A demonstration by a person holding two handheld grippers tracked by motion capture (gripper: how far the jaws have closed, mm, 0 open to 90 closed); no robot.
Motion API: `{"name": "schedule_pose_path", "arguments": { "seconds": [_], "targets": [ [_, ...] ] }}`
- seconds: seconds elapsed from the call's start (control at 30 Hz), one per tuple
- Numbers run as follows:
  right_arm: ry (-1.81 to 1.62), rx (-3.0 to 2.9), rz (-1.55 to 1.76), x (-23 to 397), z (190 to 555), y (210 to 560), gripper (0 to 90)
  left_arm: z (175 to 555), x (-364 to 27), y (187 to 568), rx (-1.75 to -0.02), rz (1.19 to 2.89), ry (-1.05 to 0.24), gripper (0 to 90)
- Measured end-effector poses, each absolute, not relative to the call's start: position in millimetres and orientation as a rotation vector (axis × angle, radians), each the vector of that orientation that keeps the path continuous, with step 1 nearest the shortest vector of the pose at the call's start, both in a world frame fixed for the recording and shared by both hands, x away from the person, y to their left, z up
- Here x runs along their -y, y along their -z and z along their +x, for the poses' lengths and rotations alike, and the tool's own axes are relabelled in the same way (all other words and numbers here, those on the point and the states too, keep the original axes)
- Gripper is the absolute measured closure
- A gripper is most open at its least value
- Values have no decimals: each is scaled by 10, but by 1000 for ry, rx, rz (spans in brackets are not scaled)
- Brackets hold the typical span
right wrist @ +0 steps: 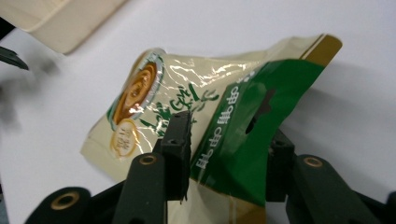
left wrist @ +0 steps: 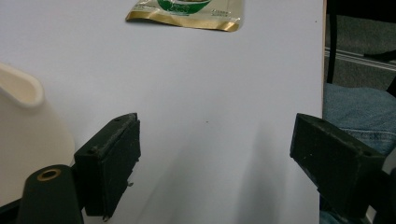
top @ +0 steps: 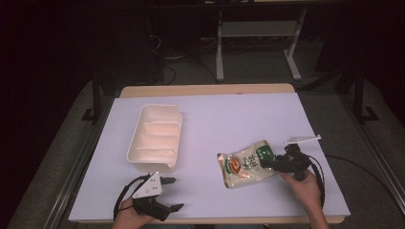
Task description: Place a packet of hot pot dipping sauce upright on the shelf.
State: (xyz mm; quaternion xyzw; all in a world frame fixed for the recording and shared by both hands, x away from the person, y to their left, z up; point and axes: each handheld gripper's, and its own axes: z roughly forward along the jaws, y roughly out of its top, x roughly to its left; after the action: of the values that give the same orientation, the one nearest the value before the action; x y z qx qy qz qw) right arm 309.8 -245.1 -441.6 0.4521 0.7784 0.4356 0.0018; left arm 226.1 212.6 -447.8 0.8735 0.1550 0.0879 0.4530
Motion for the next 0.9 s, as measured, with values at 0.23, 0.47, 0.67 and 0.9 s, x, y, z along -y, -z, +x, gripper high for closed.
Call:
{"name": "schedule_pose_path", "arguments": {
  "seconds": [0.23, 0.47, 0.67, 0.9],
  "targets": [
    [-1306, -2515, 1421, 2339, 3145, 4506, 671, 2259, -2116, 4482, -378, 2162, -217, 157],
    [-1319, -2511, 1377, 2309, 3120, 4450, 782, 2258, -2117, 4482, -377, 2163, -220, 157],
    [-1312, -2511, 1327, 2275, 3097, 4389, 843, 2260, -2125, 4480, -381, 2164, -225, 157],
    [-1265, -2552, 1269, 2210, 3113, 4252, 888, 2246, -2148, 4472, -384, 2163, -232, 157]
  ]
}}
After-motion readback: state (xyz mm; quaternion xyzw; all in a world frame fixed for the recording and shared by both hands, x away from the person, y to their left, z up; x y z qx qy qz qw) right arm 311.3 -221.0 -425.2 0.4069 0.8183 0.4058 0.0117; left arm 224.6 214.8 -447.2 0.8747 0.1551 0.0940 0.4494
